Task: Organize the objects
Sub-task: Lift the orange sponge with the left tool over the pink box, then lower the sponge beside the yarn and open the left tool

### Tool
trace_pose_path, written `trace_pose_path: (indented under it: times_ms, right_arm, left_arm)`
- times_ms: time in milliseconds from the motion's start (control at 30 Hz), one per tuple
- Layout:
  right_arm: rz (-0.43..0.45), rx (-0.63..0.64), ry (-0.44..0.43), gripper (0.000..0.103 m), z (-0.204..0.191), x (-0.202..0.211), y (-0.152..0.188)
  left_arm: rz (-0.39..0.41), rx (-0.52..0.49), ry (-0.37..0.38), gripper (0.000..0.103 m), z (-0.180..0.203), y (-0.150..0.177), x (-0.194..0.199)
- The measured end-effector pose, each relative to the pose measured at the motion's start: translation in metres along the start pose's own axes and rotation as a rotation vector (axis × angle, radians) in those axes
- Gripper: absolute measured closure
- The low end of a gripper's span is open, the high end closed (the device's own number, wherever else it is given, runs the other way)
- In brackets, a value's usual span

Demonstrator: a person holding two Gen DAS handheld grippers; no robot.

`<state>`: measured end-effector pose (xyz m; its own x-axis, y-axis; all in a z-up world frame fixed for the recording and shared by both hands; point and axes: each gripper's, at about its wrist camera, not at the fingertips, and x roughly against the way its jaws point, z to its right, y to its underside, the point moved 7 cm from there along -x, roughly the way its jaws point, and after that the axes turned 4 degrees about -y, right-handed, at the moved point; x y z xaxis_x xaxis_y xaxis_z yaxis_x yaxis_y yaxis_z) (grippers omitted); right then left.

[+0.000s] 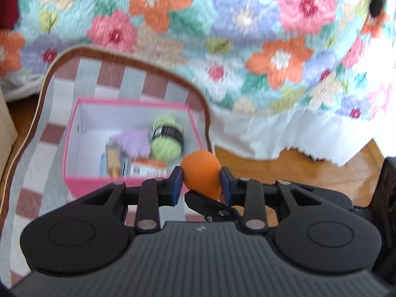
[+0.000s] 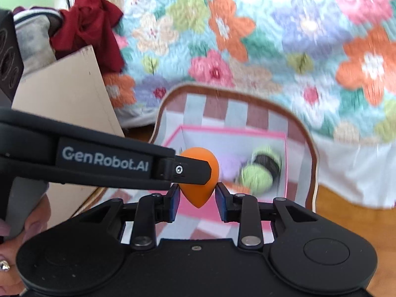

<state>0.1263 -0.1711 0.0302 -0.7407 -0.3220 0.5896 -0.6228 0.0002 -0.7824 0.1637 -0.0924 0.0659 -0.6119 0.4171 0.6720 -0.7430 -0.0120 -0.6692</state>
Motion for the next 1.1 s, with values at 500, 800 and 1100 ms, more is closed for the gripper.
trace_pose_path:
  times_ms: [500, 800, 1100]
  right_arm:
    - [-0.073, -0.051, -0.071, 0.066, 0.037, -0.094, -0.047]
    - [-0.131, 0.003, -0.002, 0.068, 0.051, -0.147, -0.029]
    - [-0.140, 0.054, 0.095, 0.068, 0.074, -0.181, -0.027]
  left_arm:
    - [-0.037, 0.093, -0.010, 0.072, -0.071, -0.046, -0.088]
    - [-0.035, 0.187, -0.021, 0.070, -0.091, -0.032, -0.146]
    - [-0.018, 0.164, -0.133, 0.050, -0.094, -0.034, -0.182]
